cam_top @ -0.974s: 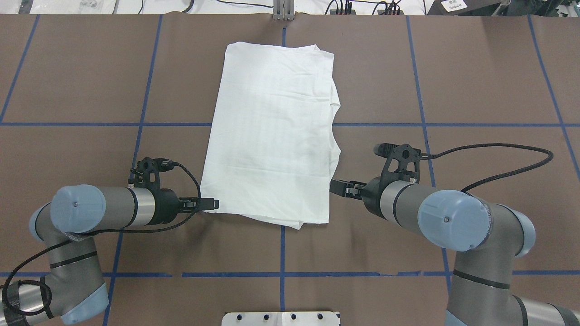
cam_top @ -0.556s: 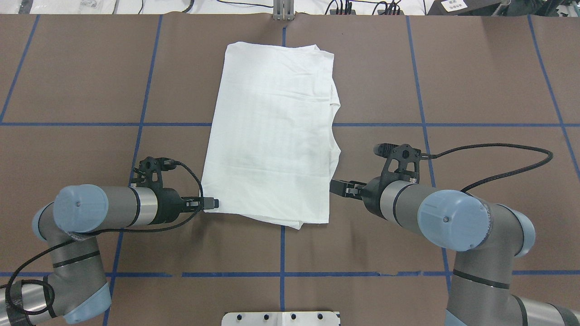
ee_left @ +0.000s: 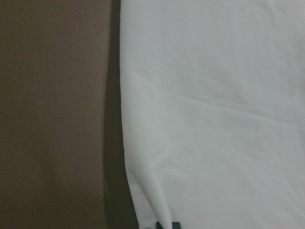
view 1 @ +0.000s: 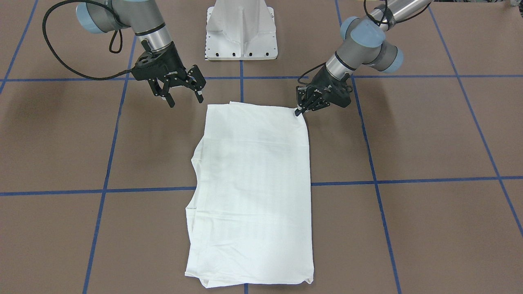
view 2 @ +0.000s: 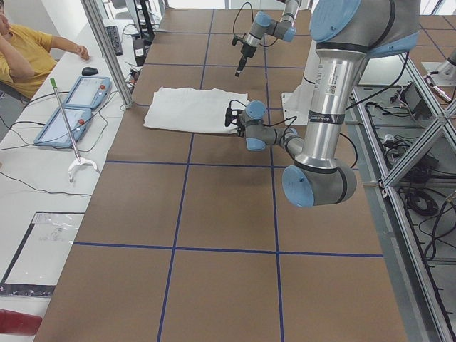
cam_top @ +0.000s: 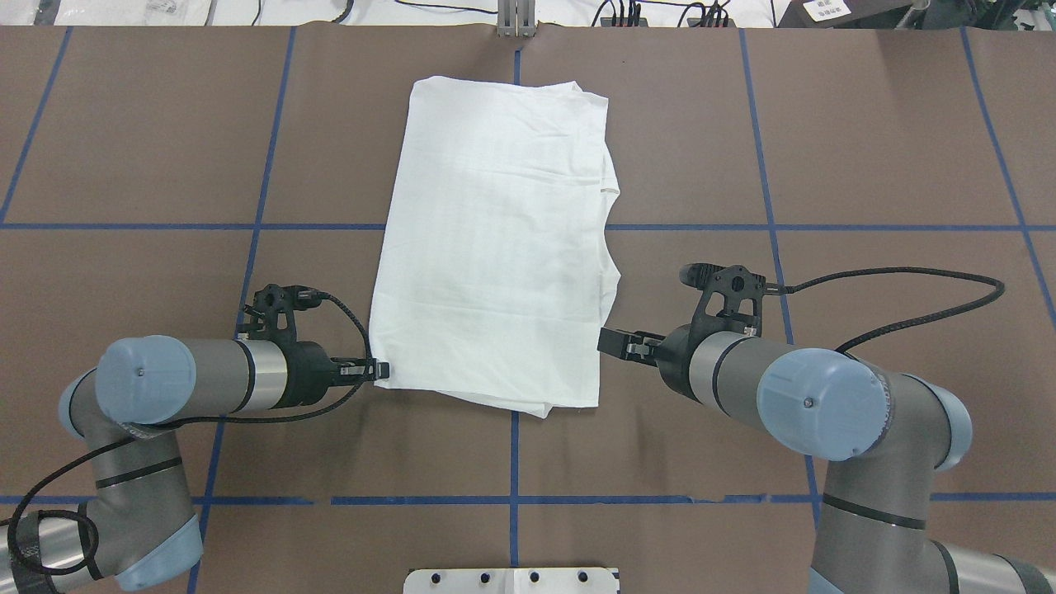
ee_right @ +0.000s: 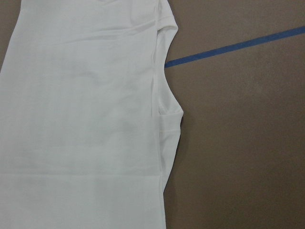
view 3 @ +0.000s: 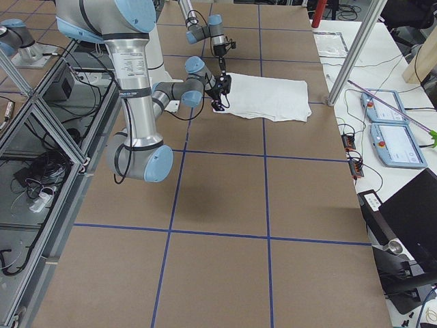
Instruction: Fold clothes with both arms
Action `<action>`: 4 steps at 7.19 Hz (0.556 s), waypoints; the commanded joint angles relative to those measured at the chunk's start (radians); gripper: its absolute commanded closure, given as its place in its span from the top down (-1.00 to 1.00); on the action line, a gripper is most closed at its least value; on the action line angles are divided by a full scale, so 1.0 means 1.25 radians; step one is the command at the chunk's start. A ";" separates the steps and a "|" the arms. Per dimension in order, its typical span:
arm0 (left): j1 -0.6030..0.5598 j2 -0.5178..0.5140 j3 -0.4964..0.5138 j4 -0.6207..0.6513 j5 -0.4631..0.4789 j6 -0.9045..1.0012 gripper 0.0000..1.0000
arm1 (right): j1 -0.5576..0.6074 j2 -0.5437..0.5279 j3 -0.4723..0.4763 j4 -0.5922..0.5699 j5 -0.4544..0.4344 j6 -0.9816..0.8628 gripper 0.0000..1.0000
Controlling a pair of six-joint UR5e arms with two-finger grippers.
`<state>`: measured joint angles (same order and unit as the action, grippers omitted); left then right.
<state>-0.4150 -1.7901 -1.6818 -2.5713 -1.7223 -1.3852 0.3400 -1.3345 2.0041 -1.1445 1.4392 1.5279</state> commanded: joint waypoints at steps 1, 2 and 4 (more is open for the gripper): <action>-0.001 0.001 -0.001 -0.001 0.003 0.000 -1.00 | -0.041 0.038 -0.003 -0.096 -0.006 0.165 0.96; -0.002 0.001 -0.001 -0.002 0.003 0.000 -1.00 | -0.073 0.099 -0.009 -0.210 -0.006 0.277 0.93; -0.002 0.002 -0.003 -0.003 0.005 0.000 -1.00 | -0.099 0.213 -0.067 -0.333 -0.005 0.392 0.89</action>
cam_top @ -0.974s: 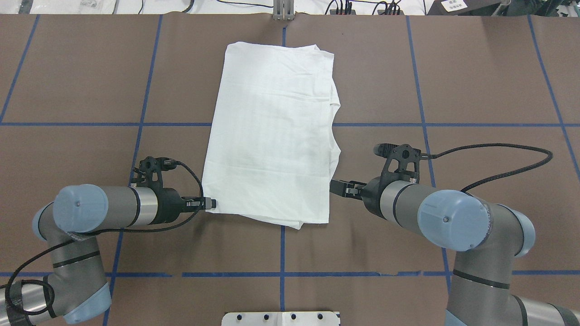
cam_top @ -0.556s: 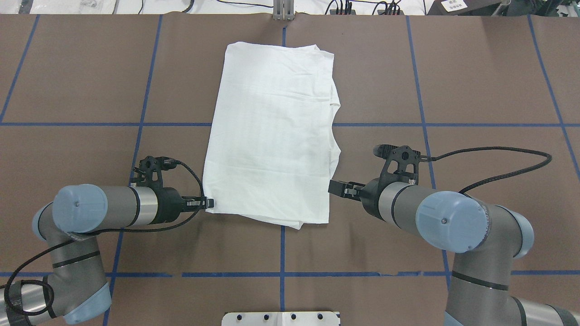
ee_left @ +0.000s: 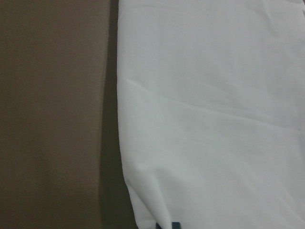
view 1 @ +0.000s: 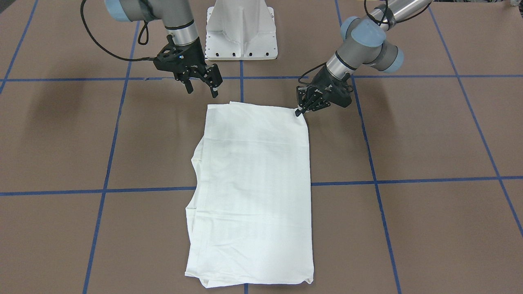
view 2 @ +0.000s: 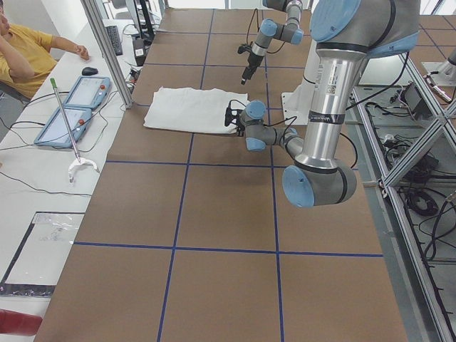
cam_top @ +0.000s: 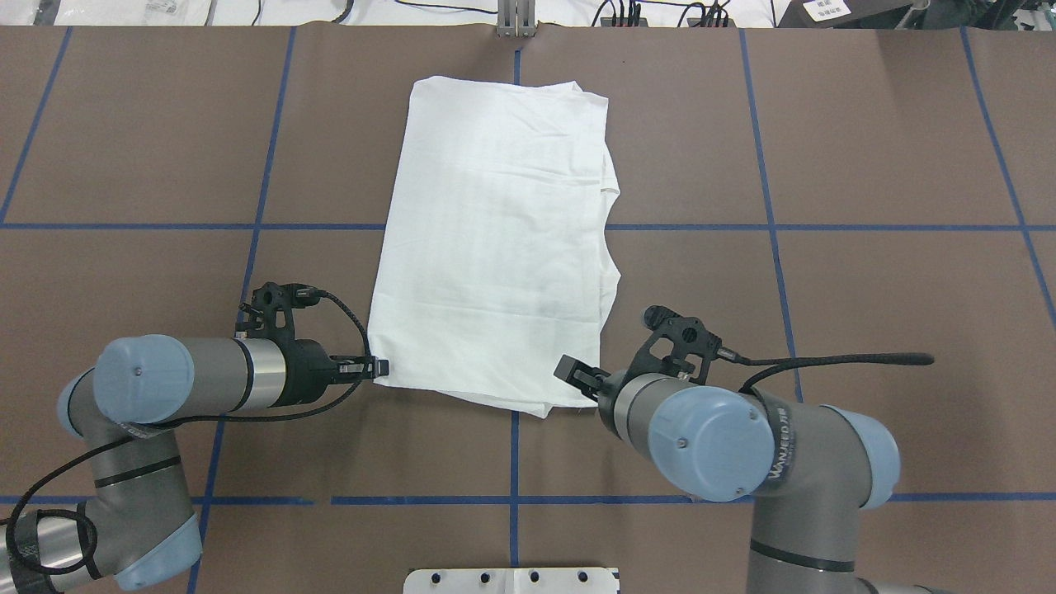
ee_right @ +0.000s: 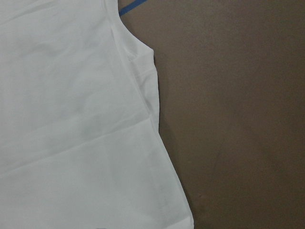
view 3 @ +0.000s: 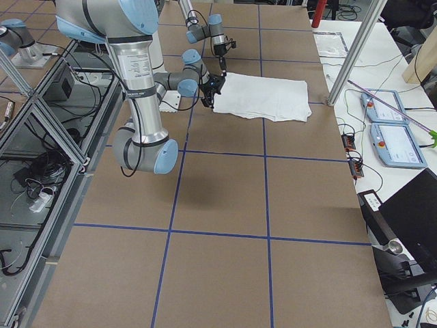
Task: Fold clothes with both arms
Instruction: 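Move the right gripper to the shirt corner nearest the robot and grasp it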
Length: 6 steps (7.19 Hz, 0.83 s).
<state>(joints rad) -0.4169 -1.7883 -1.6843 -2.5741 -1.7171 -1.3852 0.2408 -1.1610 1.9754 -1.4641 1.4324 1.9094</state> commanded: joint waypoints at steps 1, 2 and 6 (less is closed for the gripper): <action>-0.003 0.002 -0.006 -0.001 0.000 0.000 -1.00 | -0.020 0.117 -0.107 -0.082 -0.001 0.117 0.80; -0.003 0.003 -0.006 -0.001 0.000 0.000 -1.00 | -0.020 0.135 -0.136 -0.082 -0.001 0.135 0.72; -0.003 0.011 -0.018 -0.001 0.010 0.000 -1.00 | -0.020 0.175 -0.205 -0.083 -0.001 0.186 0.64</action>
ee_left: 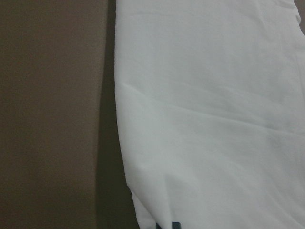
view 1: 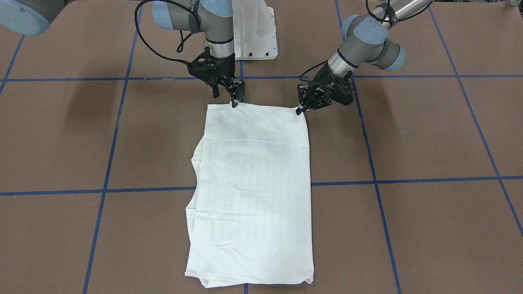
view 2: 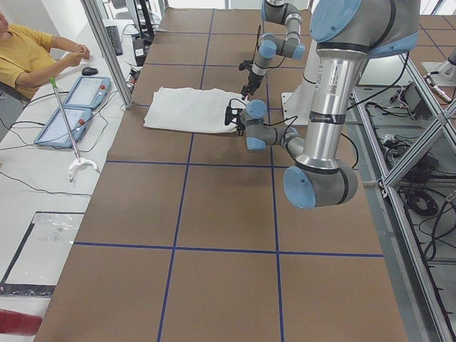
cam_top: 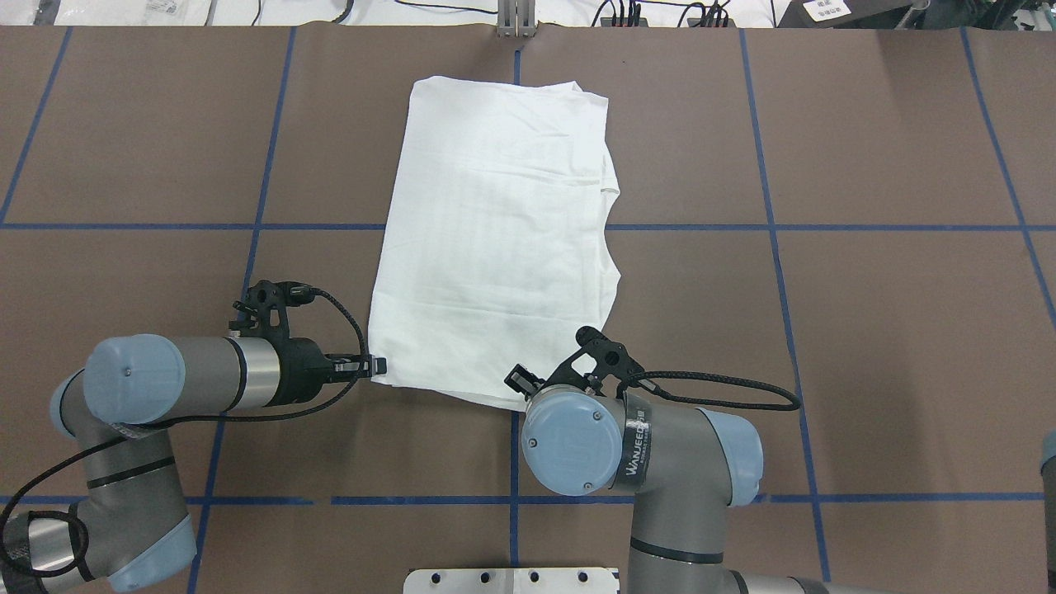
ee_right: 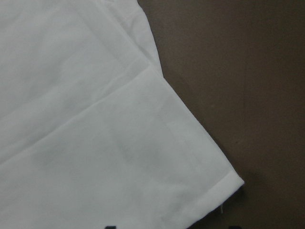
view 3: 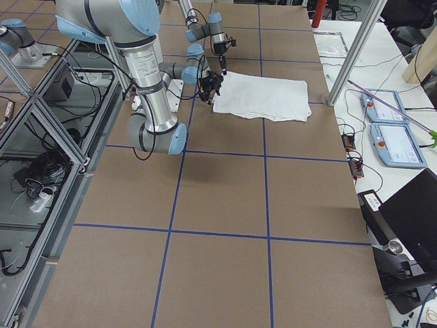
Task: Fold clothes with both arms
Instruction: 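Move the right gripper to the shirt corner nearest the robot and grasp it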
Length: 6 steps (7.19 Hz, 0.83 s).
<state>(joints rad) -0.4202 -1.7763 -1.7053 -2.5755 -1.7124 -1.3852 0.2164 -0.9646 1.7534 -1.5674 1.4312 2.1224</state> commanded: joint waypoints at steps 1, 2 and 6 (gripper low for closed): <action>0.000 0.001 -0.004 0.000 0.006 0.000 -1.00 | 0.000 0.024 -0.036 0.000 -0.001 0.021 0.62; 0.000 0.001 -0.004 0.000 0.006 0.000 -1.00 | 0.000 0.026 -0.036 0.000 -0.009 0.021 0.59; 0.000 0.001 -0.007 0.000 0.006 0.000 -1.00 | 0.000 0.028 -0.041 0.000 -0.028 0.024 0.42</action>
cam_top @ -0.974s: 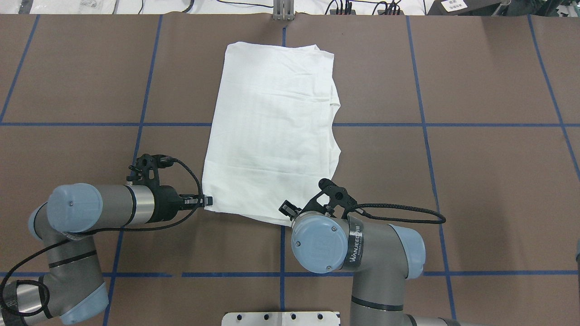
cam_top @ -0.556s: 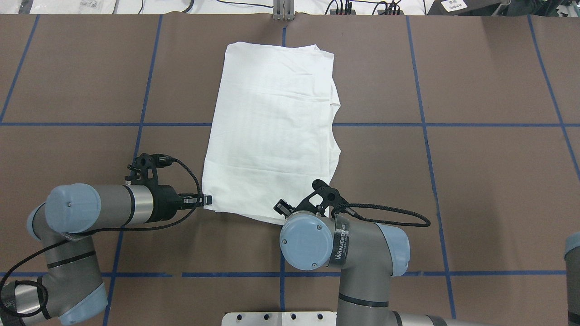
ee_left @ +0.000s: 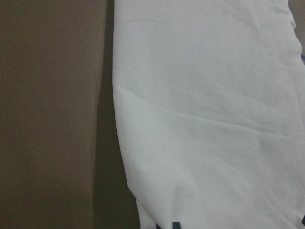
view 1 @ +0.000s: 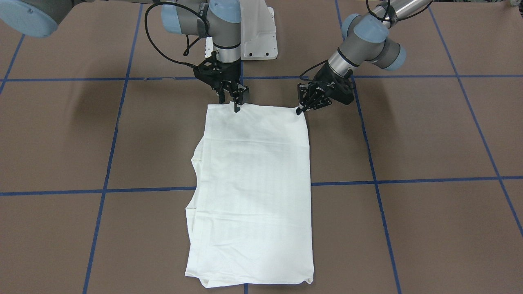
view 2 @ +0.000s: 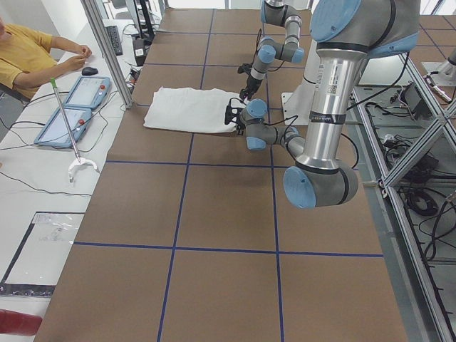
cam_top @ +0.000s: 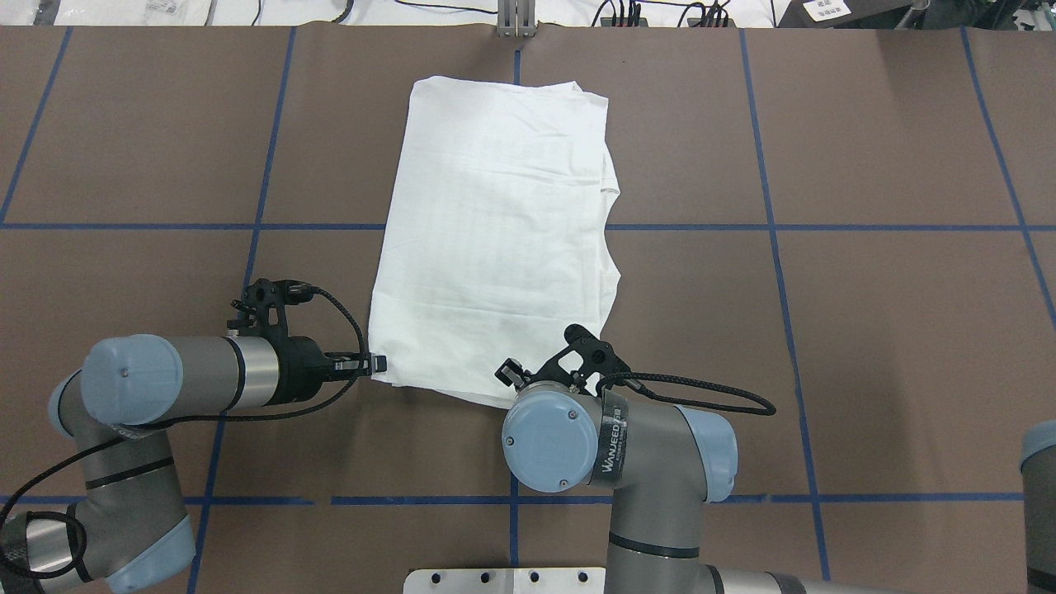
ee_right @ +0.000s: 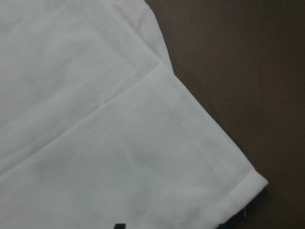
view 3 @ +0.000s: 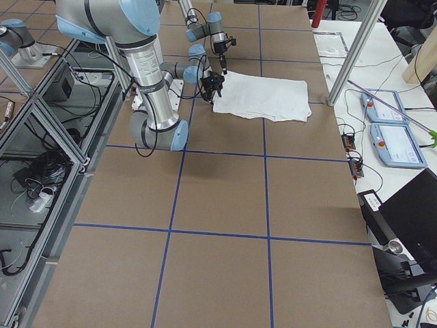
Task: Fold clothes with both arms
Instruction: 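Move the right gripper to the shirt corner nearest the robot and grasp it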
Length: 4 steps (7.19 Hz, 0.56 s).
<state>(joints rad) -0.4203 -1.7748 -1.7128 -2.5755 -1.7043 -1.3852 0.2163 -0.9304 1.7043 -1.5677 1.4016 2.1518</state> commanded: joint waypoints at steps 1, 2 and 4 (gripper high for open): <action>0.000 0.000 -0.001 0.000 0.000 0.000 -1.00 | 0.000 0.003 -0.002 -0.001 -0.005 0.000 0.42; 0.000 0.000 -0.001 0.000 0.000 0.000 -1.00 | 0.000 0.003 -0.006 0.000 -0.005 0.000 0.42; 0.000 0.000 -0.001 0.000 0.000 0.000 -1.00 | 0.001 0.010 -0.014 0.000 -0.005 -0.001 0.03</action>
<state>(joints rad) -0.4203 -1.7748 -1.7130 -2.5756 -1.7043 -1.3845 0.2171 -0.9213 1.6912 -1.5679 1.3960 2.1512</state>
